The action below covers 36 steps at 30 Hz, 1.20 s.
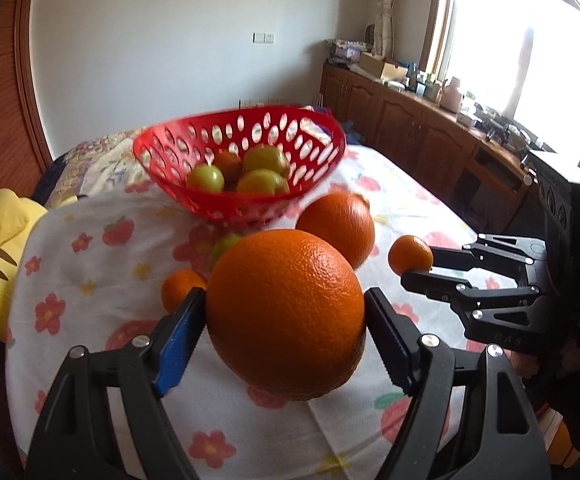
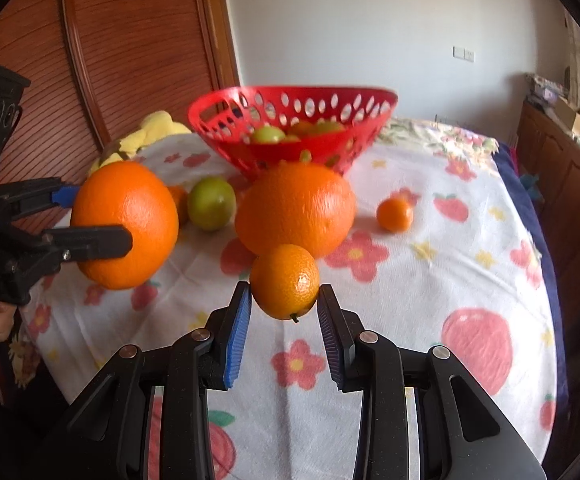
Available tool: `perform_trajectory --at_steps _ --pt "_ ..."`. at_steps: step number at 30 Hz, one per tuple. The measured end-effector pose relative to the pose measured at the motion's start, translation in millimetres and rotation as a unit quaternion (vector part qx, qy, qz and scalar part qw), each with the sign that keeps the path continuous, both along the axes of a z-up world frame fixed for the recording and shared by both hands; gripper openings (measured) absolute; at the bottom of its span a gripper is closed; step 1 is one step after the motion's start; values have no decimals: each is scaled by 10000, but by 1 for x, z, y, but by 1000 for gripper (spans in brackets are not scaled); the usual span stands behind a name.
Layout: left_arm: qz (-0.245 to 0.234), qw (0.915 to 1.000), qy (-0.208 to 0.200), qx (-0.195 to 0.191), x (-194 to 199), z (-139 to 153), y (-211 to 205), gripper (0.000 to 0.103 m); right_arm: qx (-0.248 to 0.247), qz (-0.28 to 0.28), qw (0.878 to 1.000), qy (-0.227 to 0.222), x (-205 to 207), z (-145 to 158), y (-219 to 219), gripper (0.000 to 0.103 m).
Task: Organize fruits
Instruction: 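Lift and carry the orange and tangerine with both tools over the red basket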
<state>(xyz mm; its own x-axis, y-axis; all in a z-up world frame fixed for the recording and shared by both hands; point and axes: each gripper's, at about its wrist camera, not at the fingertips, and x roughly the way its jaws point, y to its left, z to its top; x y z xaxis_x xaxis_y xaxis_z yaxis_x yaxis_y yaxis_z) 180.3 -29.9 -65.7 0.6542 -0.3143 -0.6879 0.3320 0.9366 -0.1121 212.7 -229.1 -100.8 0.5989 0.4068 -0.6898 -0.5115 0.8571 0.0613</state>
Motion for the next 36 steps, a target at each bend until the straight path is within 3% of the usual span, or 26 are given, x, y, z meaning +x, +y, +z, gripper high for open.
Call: perform_trajectory --at_steps 9,15,25,36 --pt "163 9980 -575 -191 34 48 17 78 -78 -36 9991 -412 29 52 1 33" --pt "209 9969 -735 -195 71 60 25 78 -44 -44 9981 -614 63 75 4 33" --pt "211 9980 -566 -176 123 44 24 78 -181 53 9977 -646 110 82 17 33" --pt "176 9997 -150 29 150 15 8 78 -285 220 9984 -439 138 61 35 33"
